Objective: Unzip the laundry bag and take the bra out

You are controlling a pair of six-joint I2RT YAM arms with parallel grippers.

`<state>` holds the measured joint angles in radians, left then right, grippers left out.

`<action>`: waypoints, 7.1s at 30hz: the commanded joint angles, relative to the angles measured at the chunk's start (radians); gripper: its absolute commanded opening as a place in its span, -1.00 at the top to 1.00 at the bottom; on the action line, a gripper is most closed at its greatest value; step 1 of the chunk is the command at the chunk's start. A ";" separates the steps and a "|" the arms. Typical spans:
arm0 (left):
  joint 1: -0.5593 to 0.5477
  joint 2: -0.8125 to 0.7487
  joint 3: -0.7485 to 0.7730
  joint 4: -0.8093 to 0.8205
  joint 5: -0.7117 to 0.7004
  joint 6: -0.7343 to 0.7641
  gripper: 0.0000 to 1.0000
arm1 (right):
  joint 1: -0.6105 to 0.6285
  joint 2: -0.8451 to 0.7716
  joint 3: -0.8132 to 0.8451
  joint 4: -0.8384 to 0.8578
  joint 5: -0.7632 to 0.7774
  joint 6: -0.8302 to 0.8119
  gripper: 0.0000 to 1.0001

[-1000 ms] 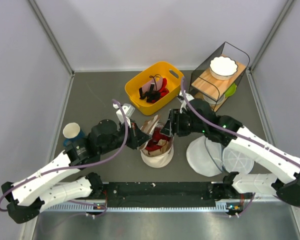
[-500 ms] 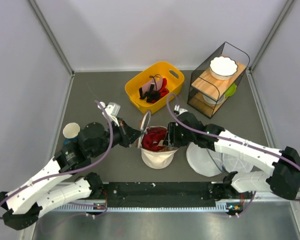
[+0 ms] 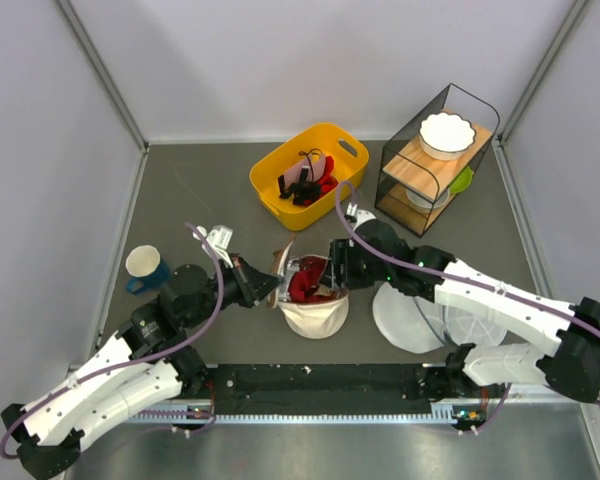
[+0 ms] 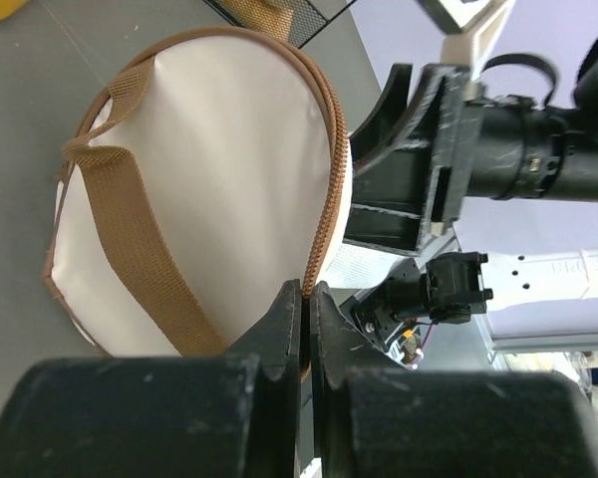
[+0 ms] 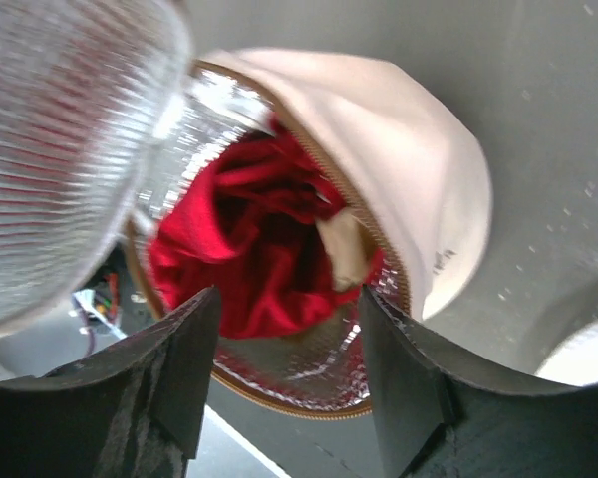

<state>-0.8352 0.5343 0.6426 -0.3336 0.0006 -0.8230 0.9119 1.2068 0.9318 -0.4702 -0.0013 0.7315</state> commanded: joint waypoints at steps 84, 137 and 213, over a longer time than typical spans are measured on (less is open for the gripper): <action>0.005 0.006 -0.015 0.028 0.019 -0.005 1.00 | -0.294 0.579 1.504 0.283 0.006 -0.359 1.00; 0.005 0.044 -0.018 0.056 0.029 -0.016 1.00 | -0.381 0.810 1.285 0.449 -0.081 -0.271 1.00; 0.004 -0.183 -0.107 0.139 -0.017 -0.050 1.00 | 0.205 0.183 -0.005 0.061 0.195 -0.029 0.37</action>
<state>-0.8318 0.3439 0.5507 -0.2718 -0.0425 -0.8658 1.1042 1.3808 0.9897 -0.4091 0.1474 0.6548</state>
